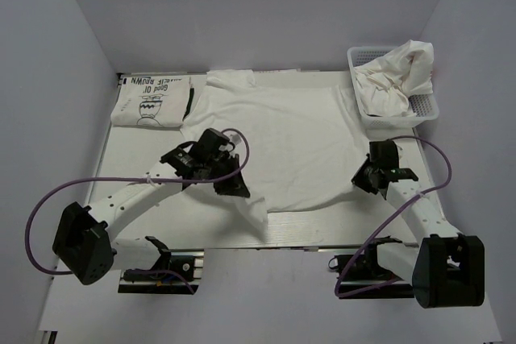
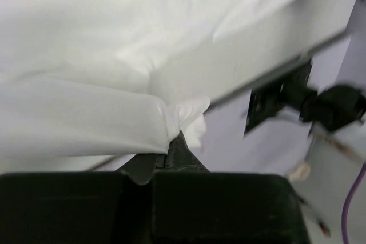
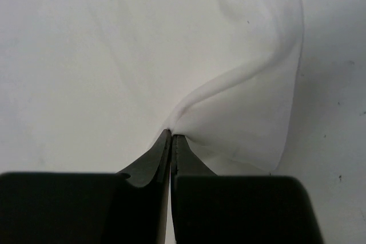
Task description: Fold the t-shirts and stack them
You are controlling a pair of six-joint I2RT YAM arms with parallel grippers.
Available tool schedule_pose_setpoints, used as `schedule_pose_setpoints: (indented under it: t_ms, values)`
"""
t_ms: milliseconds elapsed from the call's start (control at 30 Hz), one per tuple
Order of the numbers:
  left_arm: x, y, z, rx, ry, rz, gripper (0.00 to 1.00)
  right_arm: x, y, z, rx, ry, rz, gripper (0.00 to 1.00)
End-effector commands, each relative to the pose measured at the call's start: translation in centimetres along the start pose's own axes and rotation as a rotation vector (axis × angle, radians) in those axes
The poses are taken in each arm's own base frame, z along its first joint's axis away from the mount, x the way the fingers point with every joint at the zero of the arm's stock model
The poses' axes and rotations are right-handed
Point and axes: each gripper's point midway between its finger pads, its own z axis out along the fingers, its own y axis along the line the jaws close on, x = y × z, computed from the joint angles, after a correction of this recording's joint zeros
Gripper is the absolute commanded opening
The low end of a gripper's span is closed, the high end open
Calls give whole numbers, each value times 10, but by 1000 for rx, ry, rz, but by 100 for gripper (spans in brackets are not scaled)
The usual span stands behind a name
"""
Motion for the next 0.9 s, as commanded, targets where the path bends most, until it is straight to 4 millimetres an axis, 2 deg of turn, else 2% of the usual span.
schedule_pose_setpoints:
  t_ms: [0, 33, 67, 100, 133, 167, 200, 267, 300, 333, 400, 467, 533, 567, 633, 667, 700, 733, 767, 800, 833, 867]
  values:
    - [-72, 3, -20, -103, -291, -31, 0, -36, 24, -7, -50, -82, -31, 0]
    - [-92, 7, -30, -148, -379, -57, 0, -34, 25, -1, -38, -63, -38, 0]
    - [-106, 10, -32, -161, -424, -88, 0, -44, 31, -3, -48, -83, -37, 0]
    - [-117, 9, -36, -159, -456, -105, 0, -50, 36, -3, -56, -95, -37, 0]
    - [-127, 17, -38, -193, -490, -120, 0, -60, 43, -5, -69, -113, -35, 0]
    - [-133, 19, -38, -200, -495, -130, 0, -58, 44, 2, -61, -94, -45, 0]
    - [-149, 26, -39, -229, -516, -157, 0, -70, 53, -2, -75, -115, -45, 0]
    - [-163, 38, -38, -278, -527, -188, 0, -73, 54, 7, -51, -99, -50, 0]
    - [-174, 45, -43, -299, -548, -210, 0, -79, 53, 8, -35, -114, -48, 0]
    - [-180, 53, -39, -321, -555, -213, 0, -89, 60, 8, -41, -132, -49, 0]
    - [-204, 59, -53, -332, -641, -234, 0, -100, 62, 16, -15, -145, -61, 0]
    - [-218, 65, -60, -354, -690, -229, 0, -115, 70, 14, -13, -166, -71, 0]
    - [-234, 68, -73, -351, -748, -209, 0, -126, 78, 21, -5, -158, -93, 0]
    - [-237, 71, -71, -364, -754, -202, 0, -132, 83, 26, -3, -155, -98, 0]
    - [-256, 78, -78, -379, -798, -190, 0, -132, 84, 36, 7, -133, -114, 0]
    - [-262, 76, -79, -378, -807, -169, 0, -142, 93, 39, -3, -142, -123, 0]
    - [-268, 81, -80, -388, -815, -162, 0, -143, 93, 43, 8, -132, -135, 0]
    - [-275, 90, -72, -402, -813, -160, 0, -137, 87, 60, 46, -92, -154, 0]
    - [-284, 88, -73, -403, -822, -134, 0, -156, 99, 55, 32, -127, -156, 0]
    - [-288, 93, -70, -412, -811, -133, 0, -156, 100, 59, 34, -111, -182, 0]
    - [-294, 107, -57, -433, -790, -148, 0, -157, 101, 73, 54, -82, -215, 3]
    - [-304, 104, -55, -432, -796, -137, 7, -169, 109, 73, 47, -99, -231, 6]
